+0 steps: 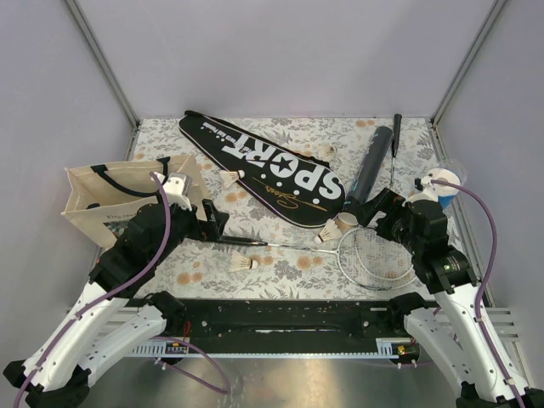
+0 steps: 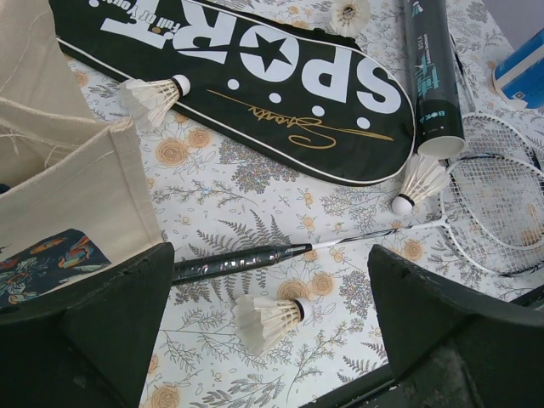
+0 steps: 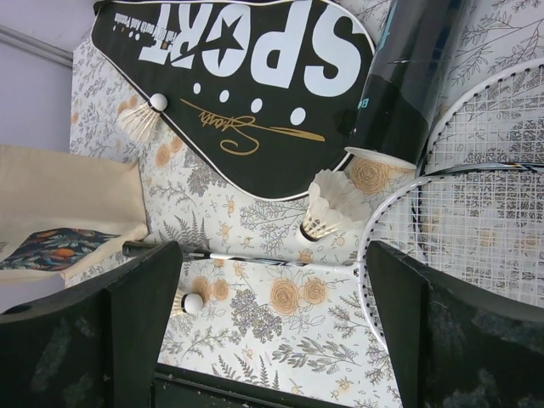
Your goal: Pack up the badminton gear
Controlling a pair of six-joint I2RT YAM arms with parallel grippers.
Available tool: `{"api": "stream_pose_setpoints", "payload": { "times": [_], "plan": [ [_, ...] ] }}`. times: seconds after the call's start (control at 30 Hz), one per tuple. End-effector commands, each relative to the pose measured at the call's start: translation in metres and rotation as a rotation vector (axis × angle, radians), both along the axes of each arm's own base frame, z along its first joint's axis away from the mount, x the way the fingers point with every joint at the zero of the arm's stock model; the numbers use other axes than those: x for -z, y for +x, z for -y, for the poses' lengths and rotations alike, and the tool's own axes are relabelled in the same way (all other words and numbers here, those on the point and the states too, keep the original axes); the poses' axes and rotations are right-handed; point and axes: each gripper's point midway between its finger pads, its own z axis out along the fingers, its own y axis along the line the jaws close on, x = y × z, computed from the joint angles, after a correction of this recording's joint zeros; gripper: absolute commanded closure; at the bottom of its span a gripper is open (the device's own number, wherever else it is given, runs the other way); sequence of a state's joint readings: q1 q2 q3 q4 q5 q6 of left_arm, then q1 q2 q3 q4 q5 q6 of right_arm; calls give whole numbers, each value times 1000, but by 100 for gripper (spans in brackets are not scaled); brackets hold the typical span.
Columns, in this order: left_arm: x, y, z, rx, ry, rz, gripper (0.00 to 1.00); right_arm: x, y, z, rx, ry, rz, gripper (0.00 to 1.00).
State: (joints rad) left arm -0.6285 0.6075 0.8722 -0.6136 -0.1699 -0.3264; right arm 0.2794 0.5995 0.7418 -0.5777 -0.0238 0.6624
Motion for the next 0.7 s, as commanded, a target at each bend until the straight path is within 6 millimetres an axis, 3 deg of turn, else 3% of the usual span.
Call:
{"api": "stream_pose_setpoints", "payload": {
  "times": [0.0, 0.23, 0.4, 0.53, 0.67],
  "plan": [
    [-4, 2, -1, -18, -21, 20, 1, -5, 0, 2, 19, 11, 12, 1],
    [-5, 1, 0, -6, -27, 21, 1, -6, 0, 2, 23, 17, 12, 0],
    [-5, 1, 0, -9, -28, 22, 1, 4, 10, 18, 127, -21, 3, 0],
    [-3, 2, 3, 1, -24, 12, 1, 7, 38, 33, 210, -116, 22, 1],
    [-3, 1, 4, 11, -27, 8, 1, 9, 72, 35, 237, -196, -1, 0]
  ]
}}
